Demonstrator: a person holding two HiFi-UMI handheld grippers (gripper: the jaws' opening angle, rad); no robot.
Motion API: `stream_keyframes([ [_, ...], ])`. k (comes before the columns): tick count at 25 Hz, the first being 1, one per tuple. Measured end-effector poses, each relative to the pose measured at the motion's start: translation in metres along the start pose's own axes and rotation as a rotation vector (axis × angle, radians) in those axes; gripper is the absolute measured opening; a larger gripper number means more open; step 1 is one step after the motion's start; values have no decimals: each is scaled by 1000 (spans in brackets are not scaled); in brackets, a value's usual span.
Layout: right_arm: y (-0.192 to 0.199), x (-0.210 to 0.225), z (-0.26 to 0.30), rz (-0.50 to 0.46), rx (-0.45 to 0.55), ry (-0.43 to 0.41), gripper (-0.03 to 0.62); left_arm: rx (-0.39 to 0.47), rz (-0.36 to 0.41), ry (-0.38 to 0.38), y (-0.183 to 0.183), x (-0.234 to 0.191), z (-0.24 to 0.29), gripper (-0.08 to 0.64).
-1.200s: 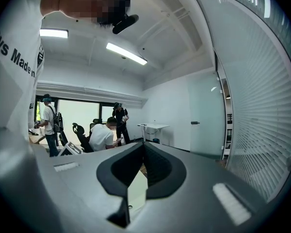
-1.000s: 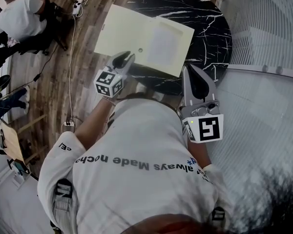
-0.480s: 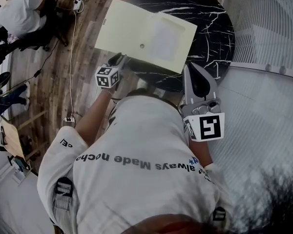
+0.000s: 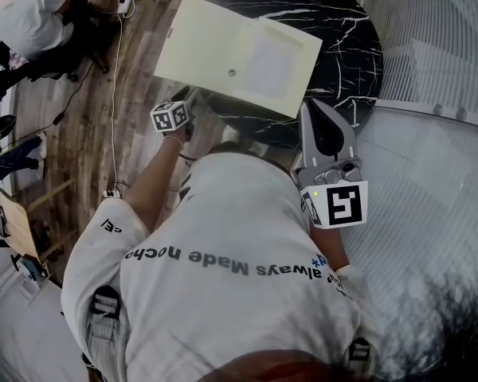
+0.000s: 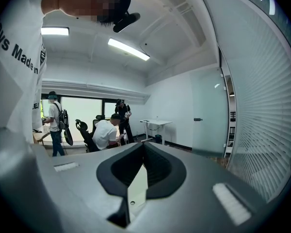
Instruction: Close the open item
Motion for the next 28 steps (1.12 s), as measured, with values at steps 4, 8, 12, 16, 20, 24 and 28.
stream_keyframes([
  [4,2,-1,2,-1,-8,3,2,9,-80,0,5,-15,8,187],
  [8,4,-2,6,1,-17,10,2,45,-155,13,5,-28,17,207],
  [12,6,-4,6,5,-24,14,2,78,-184,45,-2,-35,25,210],
  [16,9,-6,7,10,-27,17,2,125,-215,86,-12,-36,31,210],
  [20,10,-8,7,12,-26,22,2,153,-222,77,-19,-39,29,159],
  [24,12,-8,7,17,-26,25,2,163,-204,63,-21,-37,25,115],
  [28,14,-7,7,21,-27,27,2,162,-168,44,-26,-32,22,63],
])
Point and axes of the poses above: the fingertips, and each gripper's own axes: z forward along the fingers, x to its right, y out of its underside, the point moved 1 cm from there along -z, backward along the fingers, and after that the axes turned 8 degrees about z, right-handed, at the moved point
